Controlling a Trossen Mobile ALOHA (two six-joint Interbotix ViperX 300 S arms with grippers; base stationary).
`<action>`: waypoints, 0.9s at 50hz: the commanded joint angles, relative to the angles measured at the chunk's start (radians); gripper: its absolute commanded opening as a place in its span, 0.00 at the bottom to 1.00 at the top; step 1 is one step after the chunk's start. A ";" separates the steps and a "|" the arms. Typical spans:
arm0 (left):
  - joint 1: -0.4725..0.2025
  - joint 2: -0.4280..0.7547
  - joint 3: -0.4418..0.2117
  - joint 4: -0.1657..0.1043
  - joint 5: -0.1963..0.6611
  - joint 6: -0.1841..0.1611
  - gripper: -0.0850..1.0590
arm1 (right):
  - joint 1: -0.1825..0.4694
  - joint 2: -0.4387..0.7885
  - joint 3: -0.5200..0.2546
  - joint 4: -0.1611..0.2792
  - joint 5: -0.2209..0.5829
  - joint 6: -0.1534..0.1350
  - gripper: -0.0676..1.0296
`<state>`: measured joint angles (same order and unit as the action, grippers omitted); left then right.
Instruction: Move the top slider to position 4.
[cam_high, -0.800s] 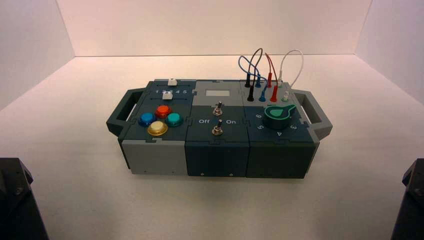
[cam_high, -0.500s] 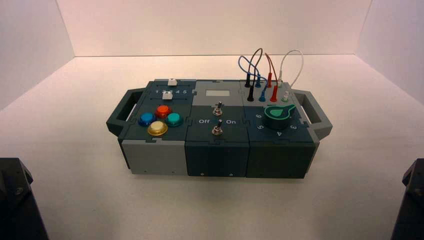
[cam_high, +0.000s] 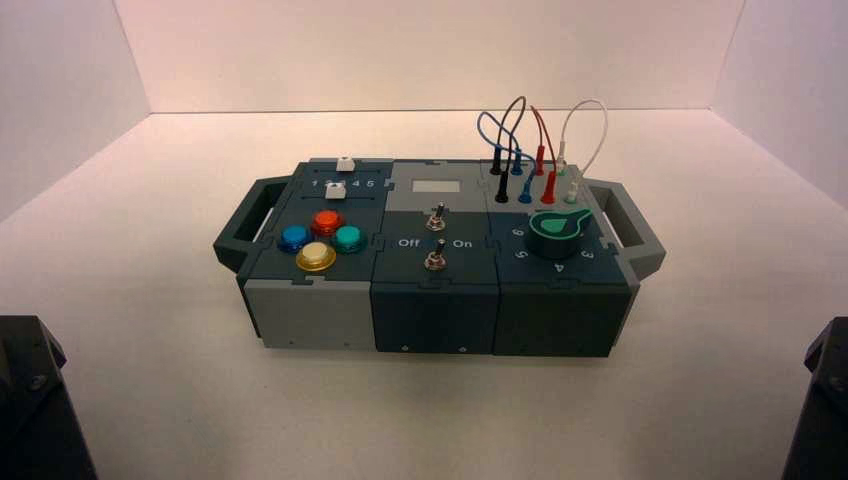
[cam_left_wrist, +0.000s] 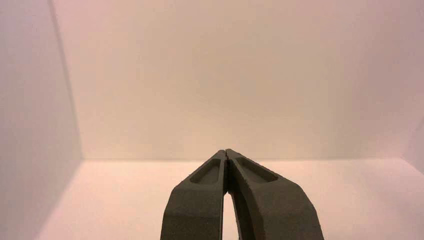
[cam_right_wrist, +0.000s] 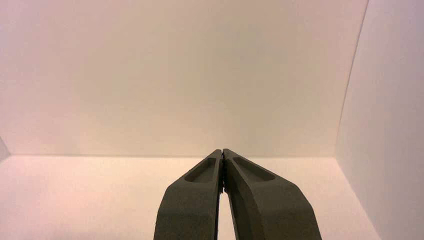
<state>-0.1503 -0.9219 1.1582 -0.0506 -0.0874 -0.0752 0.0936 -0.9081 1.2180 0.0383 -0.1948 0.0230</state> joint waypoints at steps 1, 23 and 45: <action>-0.020 0.040 -0.058 -0.008 0.066 -0.043 0.05 | 0.008 0.028 -0.044 0.005 0.028 0.006 0.04; -0.126 0.249 -0.193 -0.012 0.396 -0.061 0.05 | 0.172 0.149 -0.137 0.028 0.310 0.005 0.04; -0.258 0.621 -0.328 -0.009 0.463 -0.049 0.05 | 0.278 0.310 -0.167 0.058 0.380 0.003 0.04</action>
<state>-0.3881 -0.3543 0.8820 -0.0614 0.3789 -0.1258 0.3528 -0.6289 1.0937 0.0920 0.1856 0.0245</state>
